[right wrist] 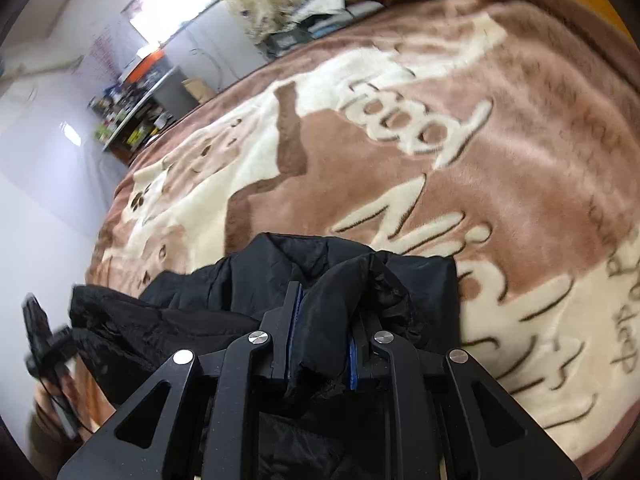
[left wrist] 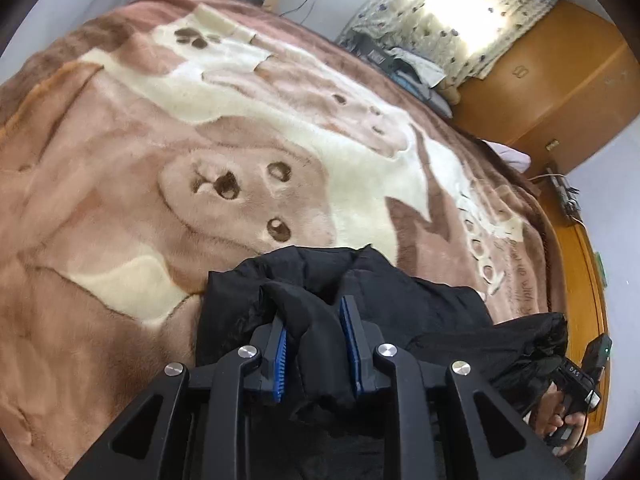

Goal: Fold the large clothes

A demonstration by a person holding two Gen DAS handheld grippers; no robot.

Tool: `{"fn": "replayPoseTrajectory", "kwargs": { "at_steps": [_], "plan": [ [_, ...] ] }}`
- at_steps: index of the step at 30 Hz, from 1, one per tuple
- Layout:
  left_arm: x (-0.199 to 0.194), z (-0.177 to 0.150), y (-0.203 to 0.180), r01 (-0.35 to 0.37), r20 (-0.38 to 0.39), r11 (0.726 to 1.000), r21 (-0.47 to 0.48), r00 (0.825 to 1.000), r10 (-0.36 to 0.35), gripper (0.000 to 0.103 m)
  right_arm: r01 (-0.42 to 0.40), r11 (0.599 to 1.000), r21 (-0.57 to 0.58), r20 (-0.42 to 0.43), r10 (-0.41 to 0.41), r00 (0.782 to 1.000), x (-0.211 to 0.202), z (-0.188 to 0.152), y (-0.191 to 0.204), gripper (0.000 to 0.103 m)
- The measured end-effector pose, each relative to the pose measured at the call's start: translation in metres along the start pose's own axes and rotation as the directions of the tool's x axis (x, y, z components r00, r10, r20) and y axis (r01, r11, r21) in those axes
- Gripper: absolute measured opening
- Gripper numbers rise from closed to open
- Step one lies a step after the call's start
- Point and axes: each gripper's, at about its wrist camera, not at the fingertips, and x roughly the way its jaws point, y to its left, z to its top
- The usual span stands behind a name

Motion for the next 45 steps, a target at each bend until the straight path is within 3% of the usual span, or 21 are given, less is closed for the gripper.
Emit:
{"fn": "replayPoseTrajectory", "kwargs": {
  "at_steps": [4,10,14,16,18,19,20,23,26,28,29,32,36,38,39,41,45],
  "plan": [
    [0.018,0.001,0.003,-0.004,0.0,1.0,-0.009,1.0,0.004,0.026,0.028,0.999,0.024,-0.019,-0.027,0.999,0.02,0.005,-0.002,0.022],
    [0.015,-0.002,0.006,-0.008,0.042,1.0,0.001,0.999,0.008,0.03,0.042,0.997,0.057,0.032,-0.044,0.999,0.022,0.004,0.0,0.024],
    [0.0,0.0,0.007,0.012,0.084,1.0,-0.011,0.996,-0.011,0.039,-0.03,0.986,0.165,0.09,0.015,0.996,0.01,0.005,-0.006,0.039],
    [-0.004,0.001,0.005,0.006,0.083,1.0,0.006,0.997,-0.007,0.042,-0.001,0.991,0.136,0.098,-0.013,0.995,0.005,0.008,0.0,0.04],
    [-0.01,0.001,0.004,0.018,0.097,1.0,0.009,0.995,-0.018,0.058,0.018,0.993,0.114,0.094,-0.029,0.995,0.003,0.008,0.005,0.041],
    [-0.016,0.002,0.004,-0.002,0.133,1.0,0.003,0.991,0.002,0.077,0.035,0.993,0.109,0.094,-0.045,0.995,0.003,0.008,0.007,0.041],
    [-0.024,0.003,0.007,-0.021,0.171,1.0,-0.004,0.985,0.021,0.087,0.06,0.993,0.106,0.109,-0.071,0.991,0.0,0.008,0.009,0.042],
    [-0.041,0.007,0.012,-0.046,0.208,0.999,-0.016,0.977,0.048,0.087,0.103,0.991,0.088,0.135,-0.115,0.984,-0.003,0.006,0.016,0.044],
    [-0.057,0.004,0.005,-0.089,0.223,0.995,0.052,0.972,0.075,0.087,0.151,0.986,0.065,0.168,-0.16,0.973,-0.008,0.005,0.025,0.047],
    [-0.068,0.0,-0.001,-0.109,0.236,0.99,0.092,0.968,0.085,0.087,0.121,0.987,0.108,0.175,-0.139,0.975,-0.012,0.006,0.023,0.057],
    [-0.074,-0.004,-0.006,-0.137,0.252,0.983,0.122,0.962,0.102,0.087,0.095,0.987,0.131,0.182,-0.118,0.976,-0.015,0.007,0.02,0.075],
    [-0.084,-0.016,-0.02,-0.12,0.251,0.976,0.183,0.965,0.072,0.087,0.124,0.982,0.145,0.258,-0.158,0.953,-0.032,0.015,0.023,0.079],
    [-0.081,-0.038,-0.046,-0.122,0.234,0.955,0.271,0.97,0.058,0.087,0.17,0.985,0.04,0.272,-0.175,0.946,-0.043,0.015,0.041,0.079],
    [-0.073,-0.053,-0.061,-0.125,0.218,0.937,0.327,0.975,0.054,0.087,0.233,0.971,-0.057,0.328,-0.203,0.923,-0.051,0.002,0.056,0.079],
    [-0.067,-0.06,-0.067,-0.136,0.213,0.928,0.348,0.975,0.063,0.087,0.274,0.949,-0.156,0.361,-0.203,0.91,-0.054,-0.011,0.07,0.079],
    [-0.054,-0.075,-0.082,-0.152,0.197,0.905,0.397,0.977,0.078,0.087,0.319,0.902,-0.29,0.375,-0.199,0.905,-0.052,-0.032,0.088,0.079],
    [-0.019,-0.1,-0.113,-0.165,0.162,0.856,0.491,0.982,0.096,0.087,0.246,0.802,-0.545,0.276,-0.105,0.955,-0.024,-0.085,0.126,0.079]
  ]
}}
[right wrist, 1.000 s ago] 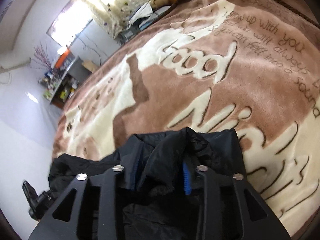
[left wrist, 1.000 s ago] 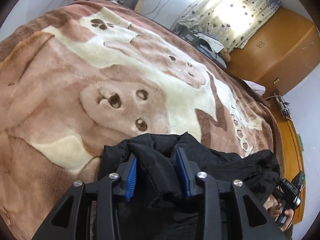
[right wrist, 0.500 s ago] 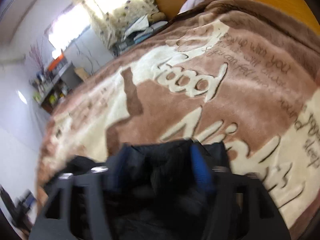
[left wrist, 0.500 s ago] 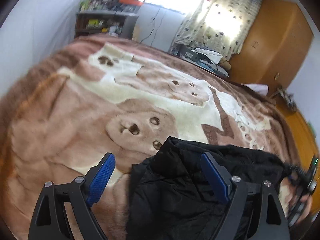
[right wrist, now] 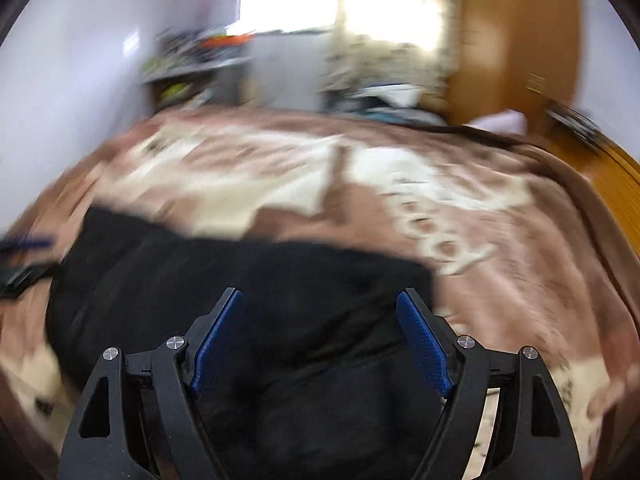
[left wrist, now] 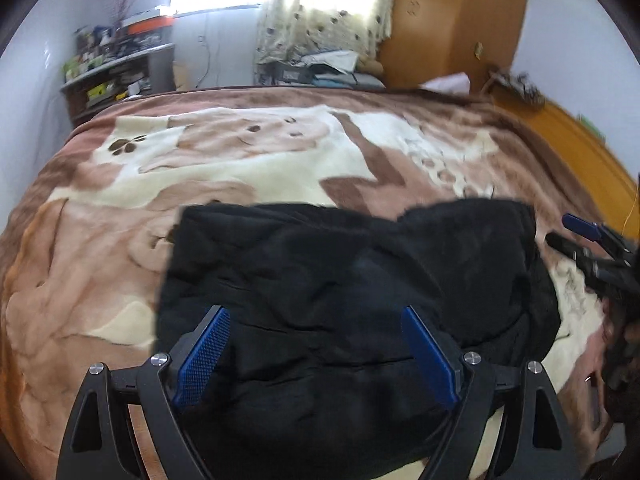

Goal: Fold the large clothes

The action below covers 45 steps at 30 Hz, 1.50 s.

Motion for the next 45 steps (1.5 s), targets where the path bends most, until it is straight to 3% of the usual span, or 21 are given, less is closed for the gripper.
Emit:
{"fn": "replayPoseTrajectory", "kwargs": {
  "at_steps": [3,5,8,11,19,25,29,31,35,39,42,45],
  "plan": [
    [0.025,-0.005,-0.012,-0.048,-0.041,0.999,0.026,0.998,0.049,0.087,-0.06,0.997,-0.046,-0.04,0.059,0.997,0.018,-0.01,0.022,0.079],
    [0.044,-0.008,-0.008,-0.1,-0.075,0.995,0.024,0.992,0.101,0.087,-0.017,1.0,-0.014,-0.091,0.016,0.996,0.044,-0.012,0.021,0.079],
    [0.064,-0.009,0.012,-0.168,-0.093,0.986,-0.004,0.982,0.167,0.089,-0.005,0.999,0.054,-0.154,0.013,0.988,0.073,-0.014,0.009,0.079],
    [0.077,-0.009,0.031,-0.184,-0.113,0.981,-0.058,0.978,0.177,0.089,0.018,0.995,0.098,-0.229,0.005,0.973,0.099,-0.014,0.002,0.079],
    [0.107,-0.022,0.045,-0.181,-0.146,0.979,-0.096,0.975,0.166,0.092,0.032,0.993,0.113,-0.28,0.001,0.96,0.135,-0.03,0.001,0.079],
    [0.12,-0.03,0.047,-0.184,-0.151,0.977,-0.108,0.974,0.167,0.093,0.031,0.993,0.115,-0.277,0.002,0.961,0.141,-0.039,0.003,0.08],
    [0.127,-0.029,0.04,-0.236,-0.168,0.969,-0.077,0.961,0.221,0.093,0.046,0.992,0.118,-0.286,-0.01,0.958,0.146,-0.04,0.005,0.08],
    [0.124,-0.023,0.043,-0.229,-0.198,0.967,-0.109,0.959,0.205,0.093,0.03,0.99,0.137,-0.292,0.011,0.956,0.143,-0.035,0.001,0.08],
    [0.093,-0.007,0.041,-0.213,-0.189,0.975,-0.063,0.962,0.198,0.092,-0.05,0.976,0.212,-0.24,0.102,0.965,0.102,-0.023,-0.022,0.08],
    [0.065,-0.011,0.049,-0.258,-0.134,0.966,-0.019,0.958,0.253,0.092,-0.017,0.98,0.196,-0.163,0.05,0.985,0.061,-0.026,-0.047,0.08],
    [0.074,-0.025,0.065,-0.27,-0.177,0.962,-0.038,0.949,0.259,0.092,0.054,0.986,0.16,-0.247,-0.013,0.969,0.069,-0.046,-0.06,0.08],
    [0.088,-0.037,0.083,-0.222,-0.22,0.964,-0.149,0.957,0.187,0.096,0.057,0.987,0.152,-0.289,-0.011,0.957,0.086,-0.066,-0.062,0.08]
  ]
}}
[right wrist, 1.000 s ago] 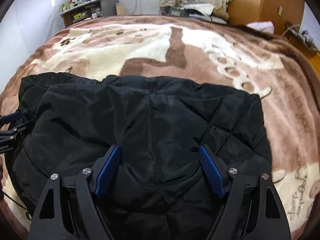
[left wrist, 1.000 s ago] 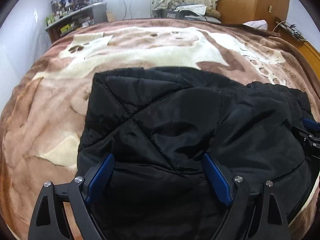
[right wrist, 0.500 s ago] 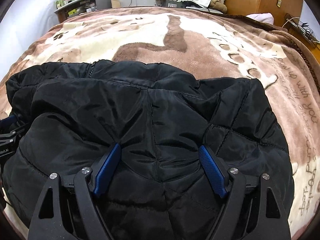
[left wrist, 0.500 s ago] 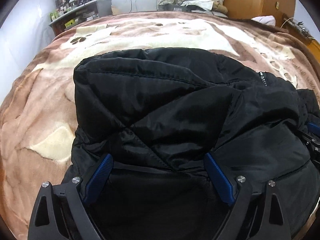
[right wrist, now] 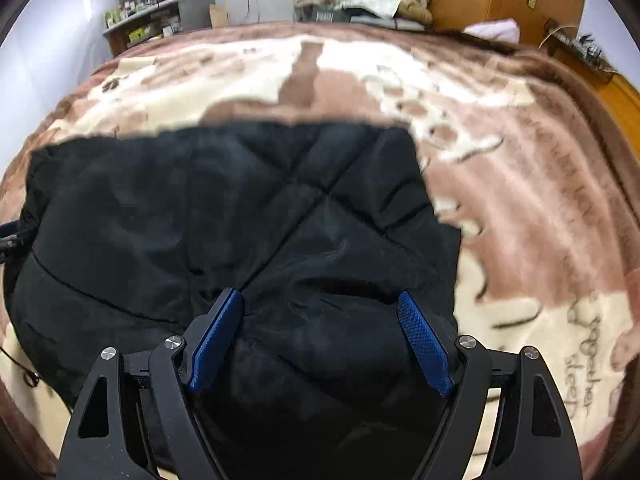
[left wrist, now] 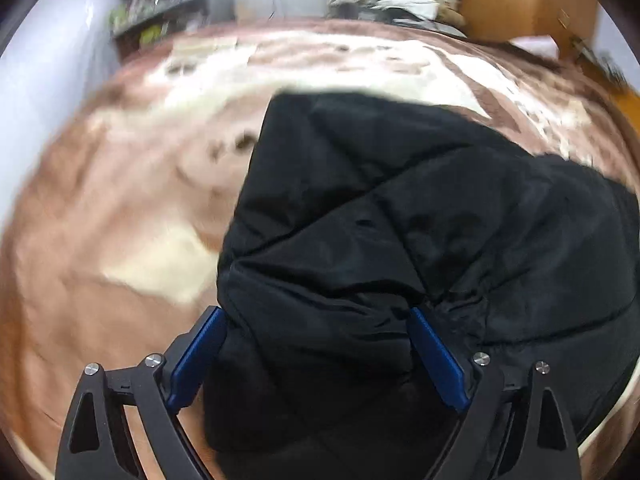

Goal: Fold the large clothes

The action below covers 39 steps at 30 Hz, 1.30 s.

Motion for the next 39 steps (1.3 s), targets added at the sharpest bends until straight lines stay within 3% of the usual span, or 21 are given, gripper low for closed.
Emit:
{"fn": "replayPoseTrajectory", "kwargs": {
  "at_steps": [1,4,15,19,22,28,31,34,39],
  "plan": [
    [0.004,-0.001,0.0,-0.021,0.0,1.0,-0.004,1.0,0.021,0.101,-0.013,0.999,0.032,-0.009,0.013,1.0,0.009,-0.004,-0.002,0.08],
    [0.012,-0.006,-0.008,-0.058,0.016,0.997,0.05,0.998,0.057,0.102,0.004,0.999,0.036,-0.032,-0.003,0.999,0.025,-0.009,0.002,0.081],
    [0.024,-0.006,-0.01,-0.043,-0.013,0.999,0.001,0.999,0.043,0.103,0.017,0.999,0.03,-0.058,-0.015,0.998,0.035,-0.011,0.005,0.081],
    [0.002,-0.002,0.005,0.011,0.009,1.0,-0.02,1.0,-0.011,0.102,0.004,0.999,0.036,-0.067,-0.001,0.998,0.018,-0.002,0.002,0.081],
    [-0.021,-0.005,0.018,0.042,0.055,0.999,0.006,0.998,-0.042,0.102,-0.048,0.997,0.053,-0.012,0.049,0.999,-0.01,-0.001,-0.01,0.081],
    [-0.044,-0.014,0.052,0.14,0.029,0.99,-0.018,0.99,-0.139,0.101,-0.138,0.983,0.122,0.045,0.133,0.99,-0.041,-0.017,-0.045,0.082],
    [-0.041,-0.021,0.069,0.249,-0.007,0.966,-0.068,0.968,-0.25,0.101,-0.197,0.968,0.158,0.034,0.194,0.98,-0.045,-0.032,-0.065,0.082],
    [-0.037,-0.031,0.078,0.239,-0.005,0.97,-0.05,0.971,-0.239,0.101,-0.195,0.957,0.215,-0.001,0.2,0.98,-0.036,-0.043,-0.085,0.082],
    [-0.022,-0.043,0.092,0.34,-0.021,0.929,-0.144,0.938,-0.347,0.101,-0.258,0.924,0.281,-0.01,0.272,0.962,-0.026,-0.053,-0.108,0.082]
  ]
}}
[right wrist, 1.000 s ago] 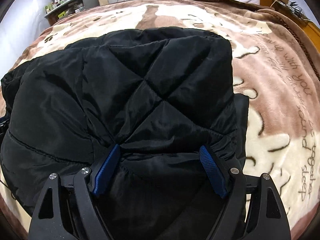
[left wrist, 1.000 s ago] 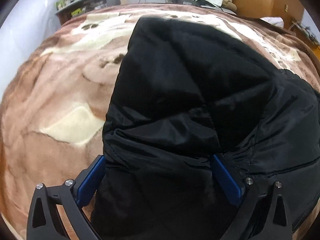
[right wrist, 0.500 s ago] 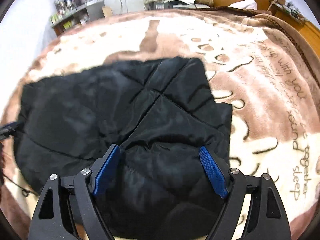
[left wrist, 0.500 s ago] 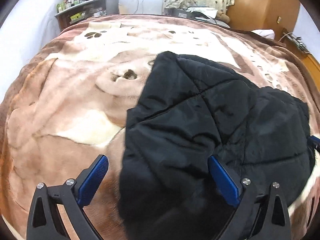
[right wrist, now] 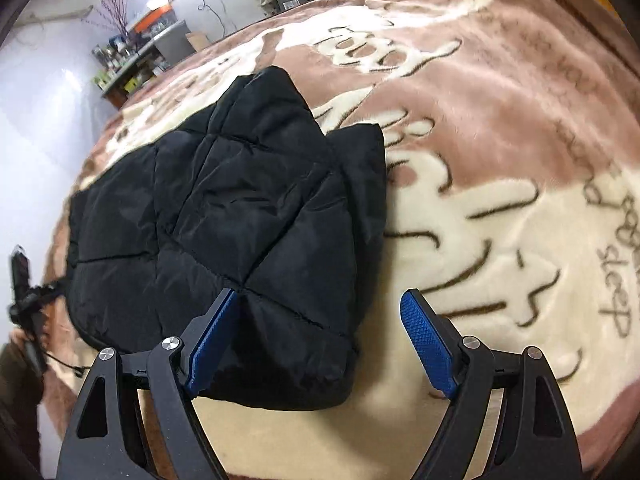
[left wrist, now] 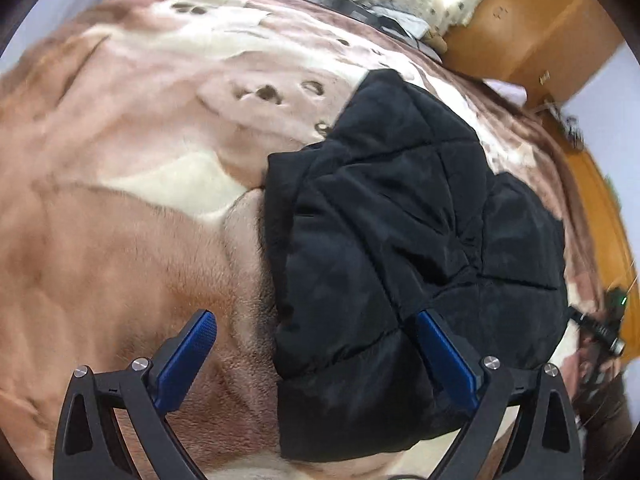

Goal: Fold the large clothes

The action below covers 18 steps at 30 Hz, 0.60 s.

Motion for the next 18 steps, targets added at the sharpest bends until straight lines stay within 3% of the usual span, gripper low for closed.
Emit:
{"fn": "replayPoseTrajectory", "kwargs": {
  "at_steps": [6,11,13,15,18],
  "plan": [
    [0.028,0.001,0.009,0.121,-0.095,0.991,-0.051,0.988,-0.125,0.101,-0.102,0.993,0.054,-0.028,0.104,0.994,0.013,-0.005,-0.015,0.083],
    [0.047,0.004,0.015,0.14,-0.132,0.987,-0.072,0.98,-0.149,0.101,-0.189,0.979,0.072,-0.075,0.194,0.978,0.036,0.006,-0.018,0.085],
    [0.054,0.006,0.014,0.143,-0.145,0.988,-0.062,0.978,-0.151,0.102,-0.216,0.974,0.067,-0.09,0.221,0.971,0.044,0.01,-0.018,0.091],
    [0.061,0.008,0.011,0.134,-0.158,0.99,-0.04,0.978,-0.139,0.103,-0.223,0.974,0.048,-0.121,0.228,0.966,0.055,0.015,-0.013,0.101],
    [0.072,0.012,0.008,0.133,-0.18,0.991,-0.026,0.974,-0.136,0.103,-0.206,0.978,0.021,-0.166,0.206,0.964,0.071,0.02,-0.005,0.102]
  ]
}}
